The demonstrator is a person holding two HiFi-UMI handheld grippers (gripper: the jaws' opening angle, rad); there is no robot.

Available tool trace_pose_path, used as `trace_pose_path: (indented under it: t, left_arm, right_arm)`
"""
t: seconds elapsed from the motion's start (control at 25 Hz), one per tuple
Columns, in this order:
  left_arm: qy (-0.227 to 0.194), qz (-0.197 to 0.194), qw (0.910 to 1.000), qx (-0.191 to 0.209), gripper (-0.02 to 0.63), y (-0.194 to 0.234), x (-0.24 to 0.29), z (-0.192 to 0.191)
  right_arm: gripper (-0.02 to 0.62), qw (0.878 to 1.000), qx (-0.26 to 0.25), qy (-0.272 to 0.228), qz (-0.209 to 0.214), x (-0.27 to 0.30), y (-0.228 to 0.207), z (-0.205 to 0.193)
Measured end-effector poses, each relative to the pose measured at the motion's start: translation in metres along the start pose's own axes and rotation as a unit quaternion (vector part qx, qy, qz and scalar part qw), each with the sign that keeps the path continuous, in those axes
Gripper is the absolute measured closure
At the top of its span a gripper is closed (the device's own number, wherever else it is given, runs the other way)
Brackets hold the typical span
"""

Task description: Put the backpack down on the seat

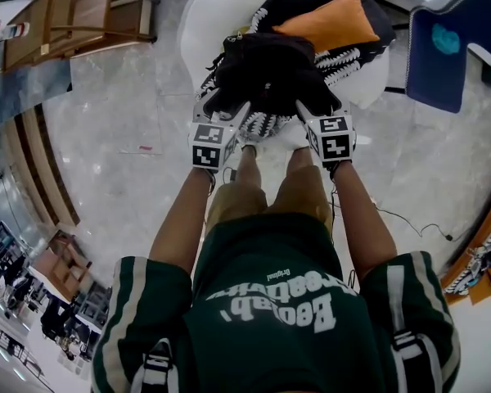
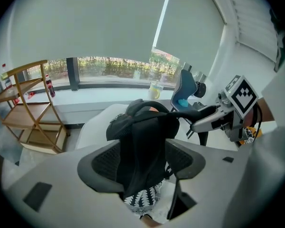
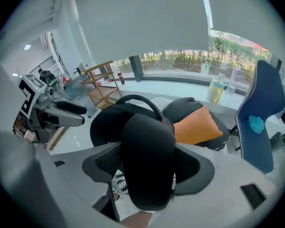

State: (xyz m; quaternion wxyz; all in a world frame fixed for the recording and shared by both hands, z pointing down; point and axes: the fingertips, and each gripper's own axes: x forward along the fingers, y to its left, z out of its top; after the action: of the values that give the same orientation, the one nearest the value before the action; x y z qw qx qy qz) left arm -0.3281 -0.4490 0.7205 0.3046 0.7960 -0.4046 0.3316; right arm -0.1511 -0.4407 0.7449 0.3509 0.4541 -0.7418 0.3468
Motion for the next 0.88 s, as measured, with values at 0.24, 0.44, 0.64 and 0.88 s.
trace_pose_path:
  t: [0.24, 0.44, 0.64, 0.88]
  left_arm:
    - [-0.012, -0.012, 0.9998, 0.011, 0.296, -0.01, -0.003, 0.006]
    - [-0.02, -0.021, 0.9995, 0.013, 0.296, -0.019, -0.006, 0.006]
    - [-0.052, -0.009, 0.9978, 0.04, 0.387, -0.023, -0.031, 0.023]
    - [-0.112, -0.012, 0.9912, 0.069, 0.588, -0.028, -0.079, 0.056]
  right_arm:
    - [0.308, 0.999, -0.012, -0.011, -0.032, -0.014, -0.009, -0.001]
    - [0.308, 1.0, -0.009, -0.015, -0.012, -0.015, 0.001, 0.002]
    - [0.318, 0.998, -0.032, -0.019, 0.05, -0.029, 0.038, 0.012]
    - [0.563, 0.993, -0.08, -0.075, 0.042, -0.076, 0.065, 0.051]
